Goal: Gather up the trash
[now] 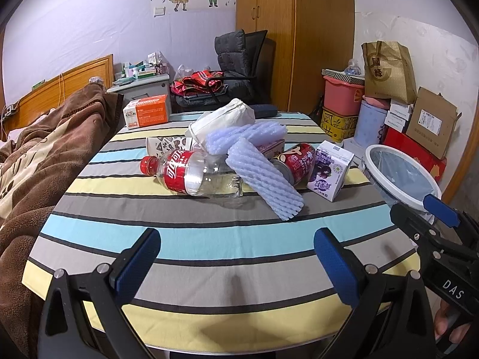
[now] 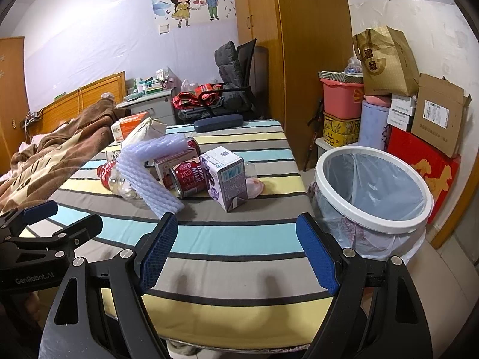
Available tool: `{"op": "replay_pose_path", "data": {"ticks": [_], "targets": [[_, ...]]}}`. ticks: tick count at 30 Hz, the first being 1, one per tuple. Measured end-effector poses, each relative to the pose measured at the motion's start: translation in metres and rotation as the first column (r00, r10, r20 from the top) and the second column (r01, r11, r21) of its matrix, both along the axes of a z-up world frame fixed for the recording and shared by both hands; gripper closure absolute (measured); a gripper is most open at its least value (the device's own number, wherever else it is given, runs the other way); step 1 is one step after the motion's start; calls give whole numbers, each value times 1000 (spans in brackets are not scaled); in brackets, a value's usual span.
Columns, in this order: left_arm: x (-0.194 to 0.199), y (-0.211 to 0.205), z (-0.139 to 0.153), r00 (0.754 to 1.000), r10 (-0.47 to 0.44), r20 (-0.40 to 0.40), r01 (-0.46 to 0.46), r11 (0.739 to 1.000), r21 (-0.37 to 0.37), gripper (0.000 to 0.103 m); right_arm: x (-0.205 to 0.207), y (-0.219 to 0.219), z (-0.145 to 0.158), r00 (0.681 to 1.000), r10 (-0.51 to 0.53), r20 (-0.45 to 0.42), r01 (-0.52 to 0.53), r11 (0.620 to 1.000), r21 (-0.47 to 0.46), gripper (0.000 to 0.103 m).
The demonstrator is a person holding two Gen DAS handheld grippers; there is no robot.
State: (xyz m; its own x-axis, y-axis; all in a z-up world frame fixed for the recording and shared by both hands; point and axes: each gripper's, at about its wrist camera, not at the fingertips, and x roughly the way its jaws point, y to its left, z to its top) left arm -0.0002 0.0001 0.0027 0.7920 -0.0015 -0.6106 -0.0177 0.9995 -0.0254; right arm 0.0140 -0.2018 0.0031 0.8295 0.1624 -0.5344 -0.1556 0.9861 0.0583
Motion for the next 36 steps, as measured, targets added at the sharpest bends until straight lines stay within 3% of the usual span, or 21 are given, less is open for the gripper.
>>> {"op": "replay_pose_path", "data": {"ticks": [36], "targets": [[-2,1,2,1000,-1,2,1,1000,-5,0,0,0,3,1000,0,3,0,1000,-12,20]]}}
